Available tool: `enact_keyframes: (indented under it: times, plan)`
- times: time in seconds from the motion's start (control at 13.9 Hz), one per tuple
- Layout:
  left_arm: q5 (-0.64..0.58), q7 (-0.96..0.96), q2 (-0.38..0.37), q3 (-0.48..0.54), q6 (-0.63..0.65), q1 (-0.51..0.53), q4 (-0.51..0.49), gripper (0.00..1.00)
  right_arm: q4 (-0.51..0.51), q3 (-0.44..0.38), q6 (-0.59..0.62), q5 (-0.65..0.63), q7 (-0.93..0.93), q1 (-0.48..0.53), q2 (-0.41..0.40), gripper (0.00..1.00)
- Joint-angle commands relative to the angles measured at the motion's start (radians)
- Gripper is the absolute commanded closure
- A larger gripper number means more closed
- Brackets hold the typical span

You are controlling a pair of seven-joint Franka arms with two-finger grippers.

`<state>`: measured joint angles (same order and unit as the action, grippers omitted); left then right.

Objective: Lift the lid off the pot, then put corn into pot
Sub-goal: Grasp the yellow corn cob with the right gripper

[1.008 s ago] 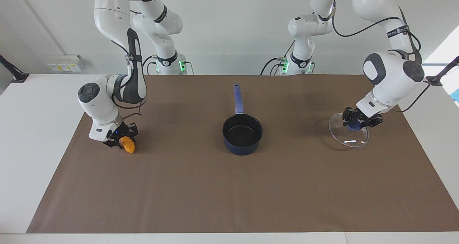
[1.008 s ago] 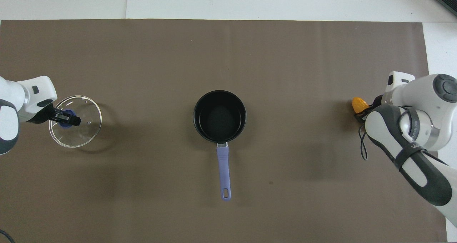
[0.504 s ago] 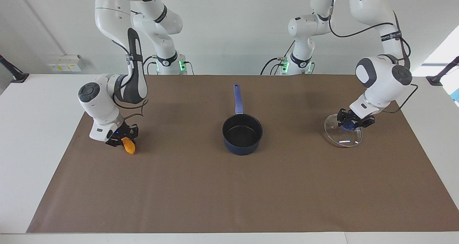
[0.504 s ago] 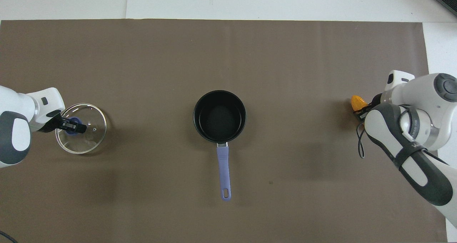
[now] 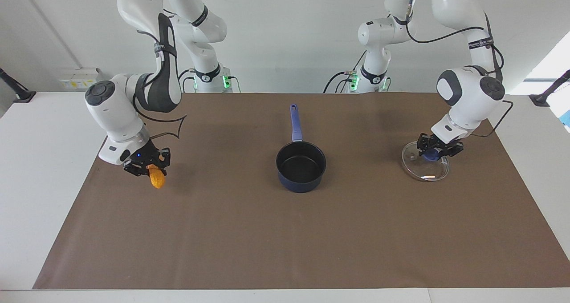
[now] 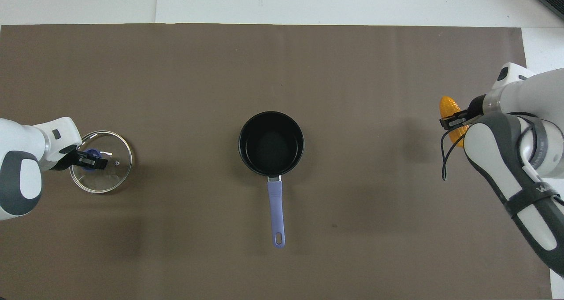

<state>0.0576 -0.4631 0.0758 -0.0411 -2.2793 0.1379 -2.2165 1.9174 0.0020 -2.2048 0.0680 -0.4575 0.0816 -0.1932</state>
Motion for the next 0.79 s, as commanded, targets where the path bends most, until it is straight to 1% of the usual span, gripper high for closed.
enact_keyframes:
  times: [0.0,0.07,0.22,0.29,0.36,0.5,0.58,0.72]
  plan:
    - [0.014,-0.006,-0.045,-0.006,-0.02,0.012,-0.04,1.0,-0.006,0.023,0.106,0.016,0.097,0.004,0.096,1.0]
    - [0.014,-0.006,-0.045,-0.006,-0.019,0.011,-0.04,1.0,-0.024,0.032,0.147,0.016,0.121,0.004,0.119,1.0]
    - [0.014,-0.006,-0.045,-0.006,-0.016,0.008,-0.04,1.0,-0.064,0.039,0.221,0.016,0.164,0.004,0.141,1.0]
    - [0.014,-0.005,-0.044,-0.006,0.0,0.008,-0.04,1.0,-0.079,0.05,0.244,0.016,0.181,0.004,0.149,1.0]
    - [0.014,-0.011,-0.027,-0.006,0.006,0.015,-0.04,1.0,-0.093,0.058,0.261,0.016,0.192,0.004,0.153,1.0]
    - [0.014,-0.014,-0.011,-0.006,0.007,0.017,-0.038,0.99,-0.098,0.076,0.275,0.013,0.244,-0.003,0.156,1.0]
    - [0.014,-0.011,-0.008,-0.006,0.009,0.017,-0.031,0.01,-0.098,0.085,0.275,0.0,0.296,-0.032,0.156,1.0]
    - [0.013,-0.02,0.001,-0.006,0.012,0.017,-0.002,0.0,-0.103,0.084,0.272,-0.01,0.455,-0.122,0.156,1.0]
